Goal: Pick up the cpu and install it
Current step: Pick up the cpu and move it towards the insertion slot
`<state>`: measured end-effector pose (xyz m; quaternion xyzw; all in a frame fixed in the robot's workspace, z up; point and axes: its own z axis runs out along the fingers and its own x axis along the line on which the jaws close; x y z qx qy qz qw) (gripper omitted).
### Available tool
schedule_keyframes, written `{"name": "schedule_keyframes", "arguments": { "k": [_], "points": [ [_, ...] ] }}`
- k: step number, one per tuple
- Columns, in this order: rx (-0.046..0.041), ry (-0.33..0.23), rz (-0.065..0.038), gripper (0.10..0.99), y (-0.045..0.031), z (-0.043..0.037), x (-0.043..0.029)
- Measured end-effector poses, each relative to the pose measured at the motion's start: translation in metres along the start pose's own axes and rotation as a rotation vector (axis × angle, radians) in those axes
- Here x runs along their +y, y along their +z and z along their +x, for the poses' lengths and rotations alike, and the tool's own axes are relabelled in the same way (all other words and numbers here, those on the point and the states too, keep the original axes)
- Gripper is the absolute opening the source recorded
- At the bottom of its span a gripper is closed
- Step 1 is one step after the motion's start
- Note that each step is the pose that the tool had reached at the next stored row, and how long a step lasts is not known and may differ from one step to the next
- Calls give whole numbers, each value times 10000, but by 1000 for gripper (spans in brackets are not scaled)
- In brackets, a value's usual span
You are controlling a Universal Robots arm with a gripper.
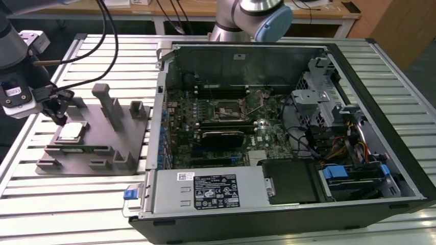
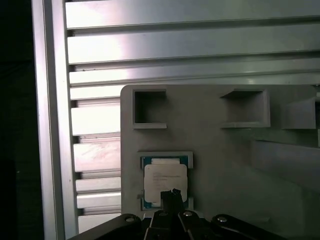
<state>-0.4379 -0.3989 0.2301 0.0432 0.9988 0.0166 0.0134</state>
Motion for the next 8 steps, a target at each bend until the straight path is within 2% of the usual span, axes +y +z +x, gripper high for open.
{"name": "schedule_keyframes", "arguments": {
  "k": [8],
  "points": [
    [-1, 0, 12, 106, 145, 21, -6]
  ]
}}
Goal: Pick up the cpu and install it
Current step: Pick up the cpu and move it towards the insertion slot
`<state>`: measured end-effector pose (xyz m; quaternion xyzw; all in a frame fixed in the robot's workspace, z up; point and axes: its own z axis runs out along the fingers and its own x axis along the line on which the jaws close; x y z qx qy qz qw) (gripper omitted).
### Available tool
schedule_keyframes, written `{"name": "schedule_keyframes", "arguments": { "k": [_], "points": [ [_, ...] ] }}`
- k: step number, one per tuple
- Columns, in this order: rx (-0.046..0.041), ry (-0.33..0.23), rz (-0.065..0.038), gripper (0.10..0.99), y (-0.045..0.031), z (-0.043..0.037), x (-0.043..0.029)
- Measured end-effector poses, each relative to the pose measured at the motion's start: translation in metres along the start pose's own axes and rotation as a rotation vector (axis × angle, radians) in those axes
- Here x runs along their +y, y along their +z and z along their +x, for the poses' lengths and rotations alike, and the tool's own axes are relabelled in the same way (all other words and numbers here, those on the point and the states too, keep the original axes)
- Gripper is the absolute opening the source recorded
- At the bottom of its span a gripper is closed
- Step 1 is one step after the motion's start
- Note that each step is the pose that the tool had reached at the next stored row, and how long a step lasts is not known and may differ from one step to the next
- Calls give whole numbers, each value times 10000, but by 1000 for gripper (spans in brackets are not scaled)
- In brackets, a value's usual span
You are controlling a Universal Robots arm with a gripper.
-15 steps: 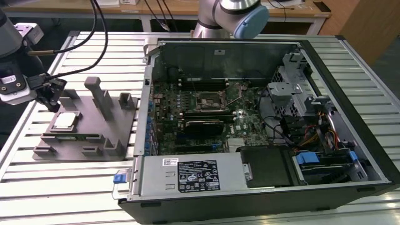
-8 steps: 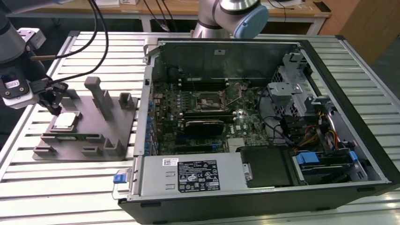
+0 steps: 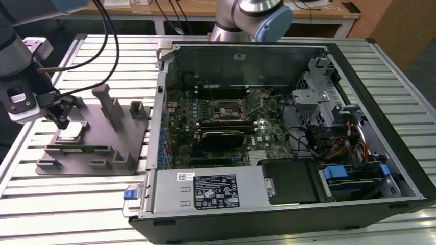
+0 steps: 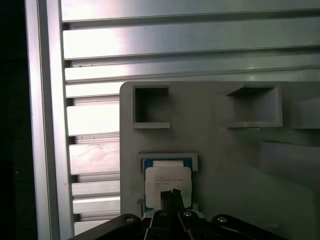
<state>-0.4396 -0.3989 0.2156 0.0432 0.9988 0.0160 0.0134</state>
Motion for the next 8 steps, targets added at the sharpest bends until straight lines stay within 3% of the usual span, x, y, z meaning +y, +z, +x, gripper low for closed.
{"name": "schedule_keyframes", "arguments": {
  "k": [8],
  "points": [
    [-2, -1, 16, 106, 123, 9, -2]
  ]
}}
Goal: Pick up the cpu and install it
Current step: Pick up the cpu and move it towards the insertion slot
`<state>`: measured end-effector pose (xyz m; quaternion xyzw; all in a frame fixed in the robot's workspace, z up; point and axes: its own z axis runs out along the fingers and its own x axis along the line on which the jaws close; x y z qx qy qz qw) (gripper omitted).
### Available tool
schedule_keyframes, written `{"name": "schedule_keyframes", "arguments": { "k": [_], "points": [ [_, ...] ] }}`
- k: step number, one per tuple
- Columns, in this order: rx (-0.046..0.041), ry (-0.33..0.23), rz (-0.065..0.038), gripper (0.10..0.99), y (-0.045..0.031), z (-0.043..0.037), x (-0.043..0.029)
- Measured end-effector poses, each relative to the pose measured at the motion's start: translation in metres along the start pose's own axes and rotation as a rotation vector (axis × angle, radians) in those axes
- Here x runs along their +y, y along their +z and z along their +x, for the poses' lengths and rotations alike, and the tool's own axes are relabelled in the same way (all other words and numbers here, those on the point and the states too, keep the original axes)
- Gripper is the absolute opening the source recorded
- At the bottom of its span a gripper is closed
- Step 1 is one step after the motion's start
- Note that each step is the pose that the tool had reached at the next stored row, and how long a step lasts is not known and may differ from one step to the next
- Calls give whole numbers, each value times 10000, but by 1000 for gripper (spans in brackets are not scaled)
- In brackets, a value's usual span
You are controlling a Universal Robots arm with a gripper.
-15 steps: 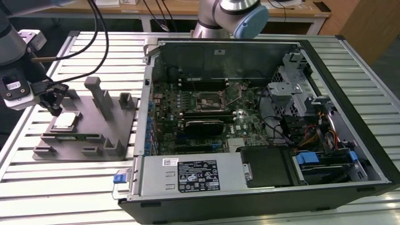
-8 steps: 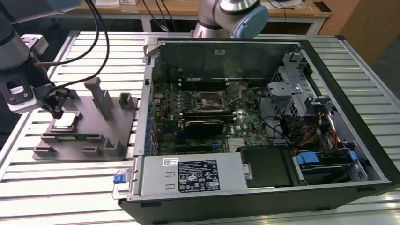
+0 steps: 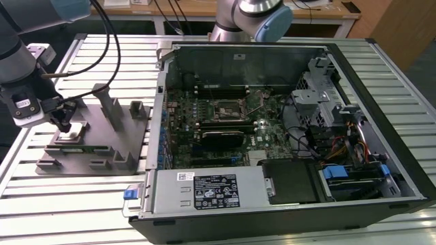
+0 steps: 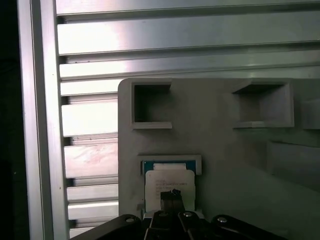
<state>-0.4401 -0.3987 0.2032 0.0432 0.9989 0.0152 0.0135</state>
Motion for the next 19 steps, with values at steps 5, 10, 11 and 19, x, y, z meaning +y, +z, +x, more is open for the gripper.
{"name": "schedule_keyframes", "arguments": {
  "k": [5, 10, 11, 19],
  "points": [
    [2, 0, 2, 106, 32, -5, 14],
    [1, -1, 0, 106, 43, -5, 25],
    [1, -1, 1, 106, 43, -5, 25],
    [1, 0, -1, 231, 43, -5, 25]
  ]
}}
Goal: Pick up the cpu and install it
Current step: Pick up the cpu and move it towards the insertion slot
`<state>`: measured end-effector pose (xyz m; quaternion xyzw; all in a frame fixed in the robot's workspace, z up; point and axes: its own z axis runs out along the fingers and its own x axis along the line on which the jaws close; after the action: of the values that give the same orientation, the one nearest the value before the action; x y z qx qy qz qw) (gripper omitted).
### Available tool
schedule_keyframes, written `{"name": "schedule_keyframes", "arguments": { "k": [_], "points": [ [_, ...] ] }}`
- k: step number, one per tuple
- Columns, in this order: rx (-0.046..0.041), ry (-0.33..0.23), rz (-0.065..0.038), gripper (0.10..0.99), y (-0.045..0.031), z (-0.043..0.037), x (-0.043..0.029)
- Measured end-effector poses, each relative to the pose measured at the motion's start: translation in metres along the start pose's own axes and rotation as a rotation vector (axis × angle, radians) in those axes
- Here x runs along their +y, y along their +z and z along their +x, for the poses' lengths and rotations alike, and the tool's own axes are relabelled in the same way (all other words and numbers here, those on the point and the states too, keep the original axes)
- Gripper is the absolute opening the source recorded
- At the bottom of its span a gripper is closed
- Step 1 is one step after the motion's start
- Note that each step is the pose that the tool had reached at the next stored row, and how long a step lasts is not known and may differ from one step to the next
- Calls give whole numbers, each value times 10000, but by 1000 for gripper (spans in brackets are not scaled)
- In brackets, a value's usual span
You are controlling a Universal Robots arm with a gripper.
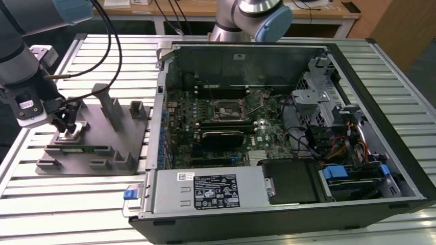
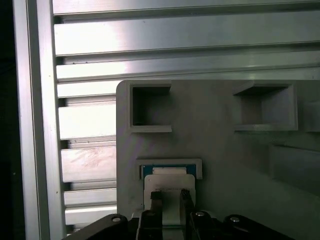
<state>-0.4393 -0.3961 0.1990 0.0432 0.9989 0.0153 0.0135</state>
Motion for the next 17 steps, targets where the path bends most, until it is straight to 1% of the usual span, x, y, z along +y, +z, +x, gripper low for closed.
{"name": "schedule_keyframes", "arguments": {
  "k": [2, 3, 5, 6, 7, 8, 9, 10, 11, 17],
  "points": [
    [0, 0, 0, 353, 0, 0, 0],
    [0, 0, 0, 353, 0, 0, 0],
    [1, 0, 0, 467, 0, 0, 0],
    [0, 0, -1, 467, 0, 0, 0],
    [1, 0, -1, 525, 0, 0, 0],
    [0, 0, -1, 525, 0, 0, 0],
    [1, 0, -1, 584, 0, 0, 0],
    [0, 0, -1, 584, 0, 0, 0],
    [0, 0, -2, 647, 0, 0, 0],
    [2, -86, -4, 647, 36, -3, 2]
  ]
}}
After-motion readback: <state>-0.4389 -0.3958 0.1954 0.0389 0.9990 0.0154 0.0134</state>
